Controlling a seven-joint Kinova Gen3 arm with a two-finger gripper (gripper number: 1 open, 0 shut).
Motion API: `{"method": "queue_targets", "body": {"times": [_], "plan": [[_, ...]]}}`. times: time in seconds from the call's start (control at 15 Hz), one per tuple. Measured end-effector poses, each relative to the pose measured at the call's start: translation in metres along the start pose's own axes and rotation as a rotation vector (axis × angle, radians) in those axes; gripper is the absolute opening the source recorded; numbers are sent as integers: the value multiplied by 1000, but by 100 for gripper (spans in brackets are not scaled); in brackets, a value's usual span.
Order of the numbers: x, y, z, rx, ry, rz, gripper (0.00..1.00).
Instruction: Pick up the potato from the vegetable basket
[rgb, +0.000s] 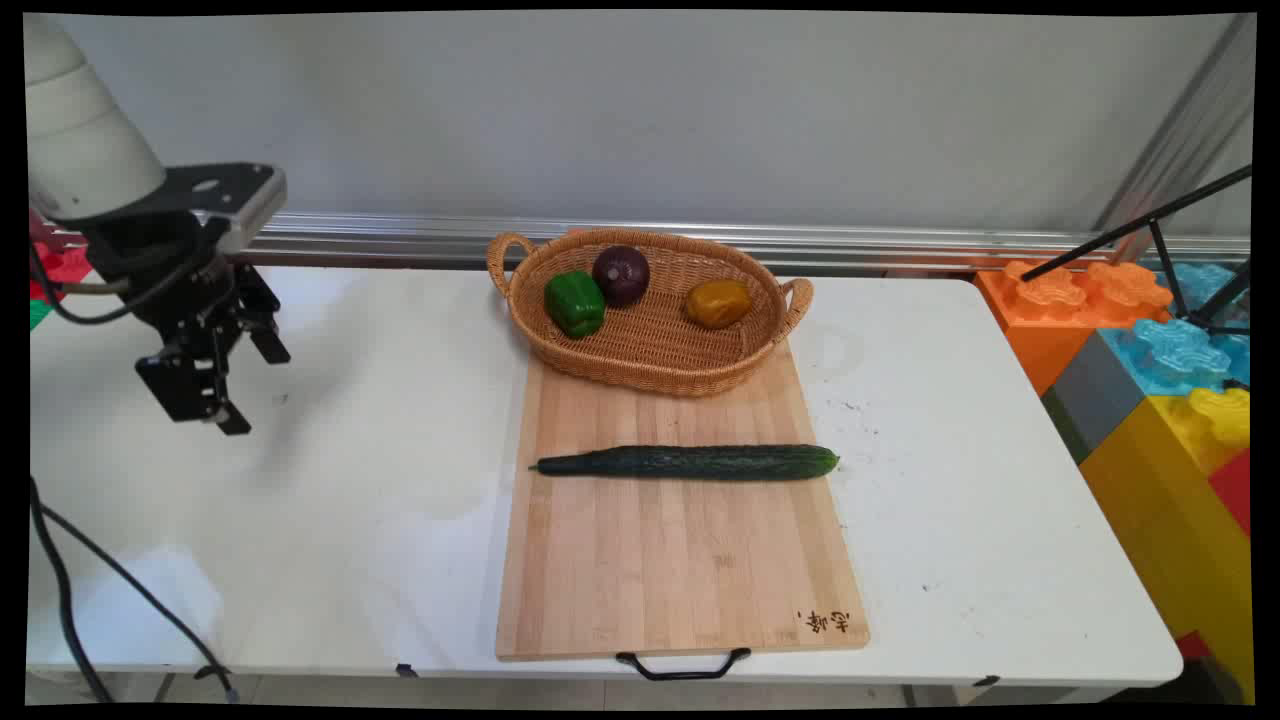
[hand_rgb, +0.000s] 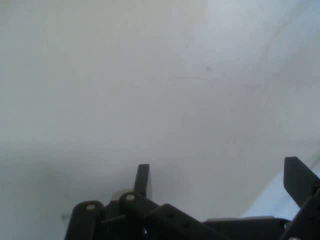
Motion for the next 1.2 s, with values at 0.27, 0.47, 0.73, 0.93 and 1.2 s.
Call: {"method": "queue_targets", "body": {"times": [0.27,0.47,0.73,0.93,1.2], "plan": [[8,-7,16,-5,77,24,100],[30,-21,25,24,179,10,100],[70,-43,32,61,303,-3,100],[102,-59,41,92,393,3,100],[146,-80,53,143,509,28,100]]}}
